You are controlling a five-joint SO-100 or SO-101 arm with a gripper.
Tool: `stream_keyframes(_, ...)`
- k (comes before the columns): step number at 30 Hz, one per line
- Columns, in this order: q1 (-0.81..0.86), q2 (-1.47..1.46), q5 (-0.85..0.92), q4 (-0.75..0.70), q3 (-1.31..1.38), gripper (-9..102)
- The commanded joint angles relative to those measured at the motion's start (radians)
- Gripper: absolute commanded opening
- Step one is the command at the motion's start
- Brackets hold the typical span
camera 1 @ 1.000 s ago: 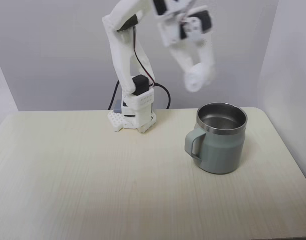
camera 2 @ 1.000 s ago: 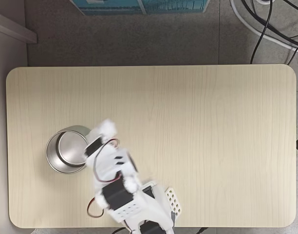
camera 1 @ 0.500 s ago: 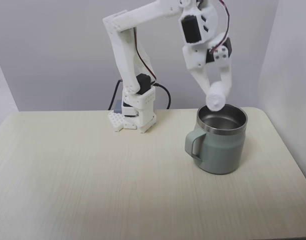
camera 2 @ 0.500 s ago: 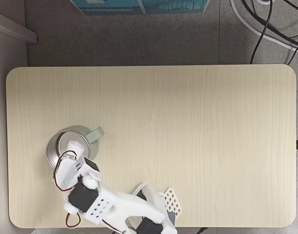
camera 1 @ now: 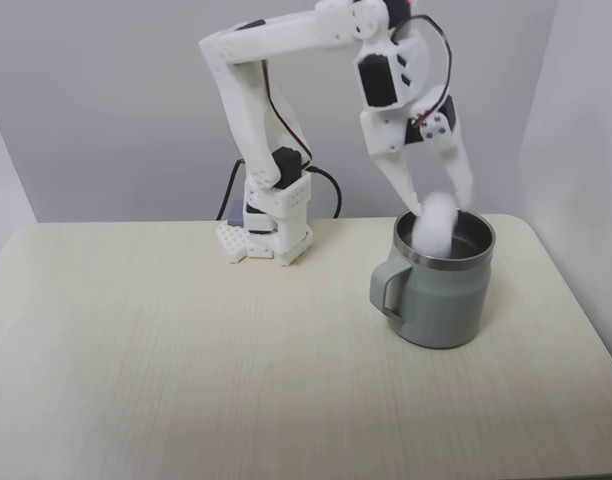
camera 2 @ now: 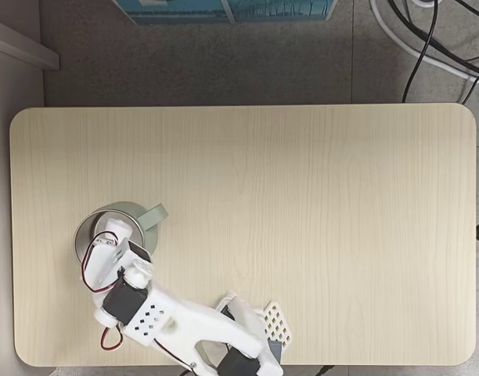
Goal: Grasp a dressing and put it in the cup.
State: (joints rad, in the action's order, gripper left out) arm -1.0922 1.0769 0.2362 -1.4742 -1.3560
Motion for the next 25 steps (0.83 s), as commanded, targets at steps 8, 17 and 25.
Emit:
stream_keyframes(8, -0.017, -0.040, -0.023, -0.035, -0.034, 23)
stream_keyframes(17, -0.012, -0.015, -0.018, -0.046, -0.071, 23)
stream_keyframes(25, -0.012, 0.031, -0.012, -0.040, -0.087, 23)
